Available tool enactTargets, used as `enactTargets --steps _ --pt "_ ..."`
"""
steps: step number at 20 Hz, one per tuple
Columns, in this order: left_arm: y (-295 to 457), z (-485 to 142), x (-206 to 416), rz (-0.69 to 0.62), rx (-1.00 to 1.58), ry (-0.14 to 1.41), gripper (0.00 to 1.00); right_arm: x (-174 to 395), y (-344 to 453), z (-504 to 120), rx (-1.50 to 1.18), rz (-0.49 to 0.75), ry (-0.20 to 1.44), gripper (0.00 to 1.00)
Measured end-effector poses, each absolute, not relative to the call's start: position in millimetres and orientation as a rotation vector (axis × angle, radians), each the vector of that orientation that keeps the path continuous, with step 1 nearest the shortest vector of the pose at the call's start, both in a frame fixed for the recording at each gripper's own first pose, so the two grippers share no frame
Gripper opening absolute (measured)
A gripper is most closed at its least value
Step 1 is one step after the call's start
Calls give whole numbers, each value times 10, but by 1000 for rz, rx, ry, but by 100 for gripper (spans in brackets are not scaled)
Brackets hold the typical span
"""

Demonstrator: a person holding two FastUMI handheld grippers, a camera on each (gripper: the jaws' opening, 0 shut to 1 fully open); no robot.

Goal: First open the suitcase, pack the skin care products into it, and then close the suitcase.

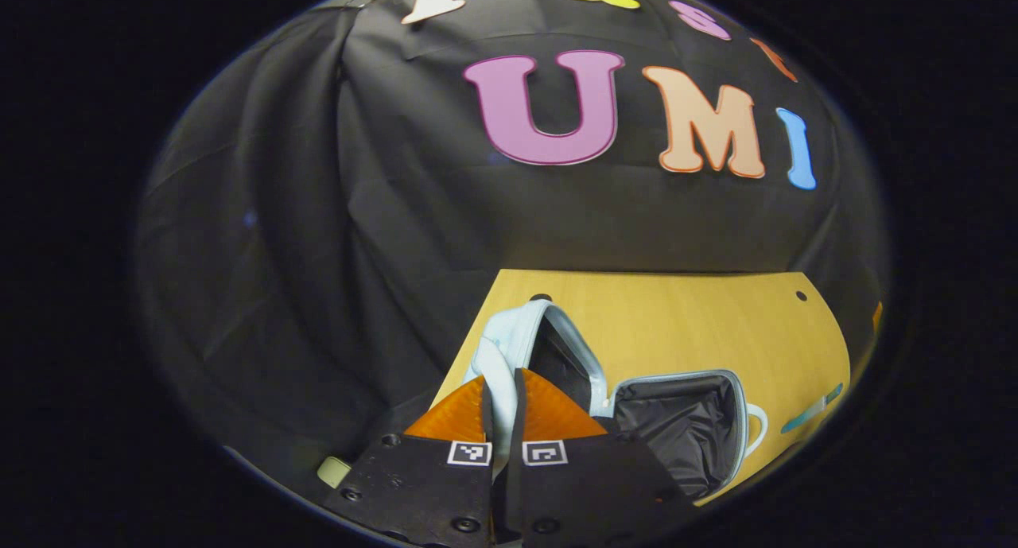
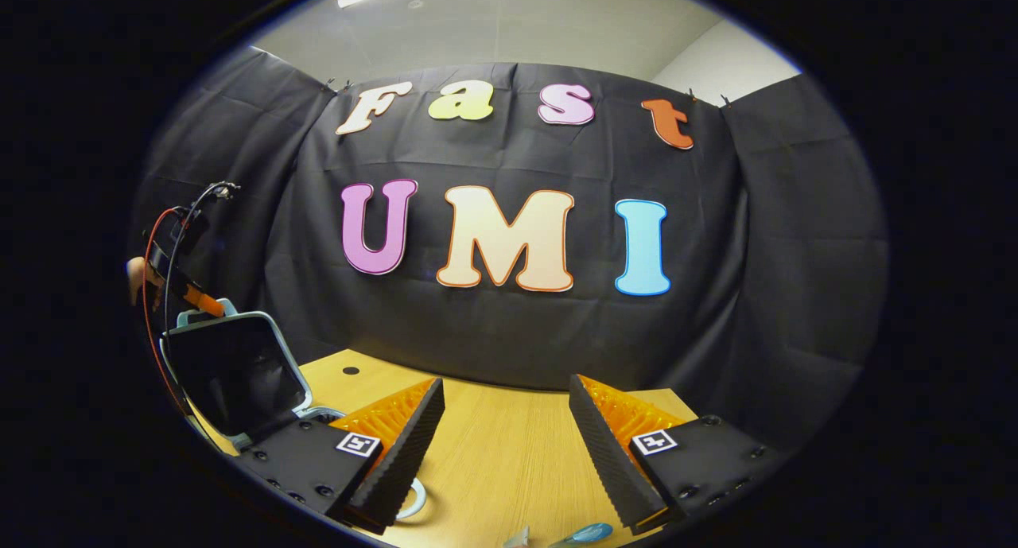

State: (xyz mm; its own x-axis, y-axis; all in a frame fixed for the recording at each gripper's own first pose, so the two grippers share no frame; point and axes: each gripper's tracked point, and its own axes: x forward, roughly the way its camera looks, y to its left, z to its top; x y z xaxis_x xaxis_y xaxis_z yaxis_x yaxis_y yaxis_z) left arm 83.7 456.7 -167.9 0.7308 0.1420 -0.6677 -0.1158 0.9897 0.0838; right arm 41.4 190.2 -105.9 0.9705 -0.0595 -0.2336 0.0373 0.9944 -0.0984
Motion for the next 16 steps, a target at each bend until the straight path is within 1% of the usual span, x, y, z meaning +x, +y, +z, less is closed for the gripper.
enactTargets --steps 4,7,12,14,15,16 --pt "5005 -1933 785 215 37 783 0 431 1909 -1074 -111 -59 242 99" --pt "5386 -2154 760 302 67 804 0 436 1911 -1122 -120 -65 258 99" --pt "5637 -2666 625 369 -10 873 0 411 1912 -1168 -147 -69 279 99" --pt "5718 -2770 591 406 -46 862 0 405 1898 -1157 -153 -64 283 99" --pt "5799 -2766 562 457 -46 841 6 412 1879 -1118 -157 -63 273 99" --pt "5844 -2779 569 481 -54 795 13 415 1821 -1066 -162 -69 265 99"
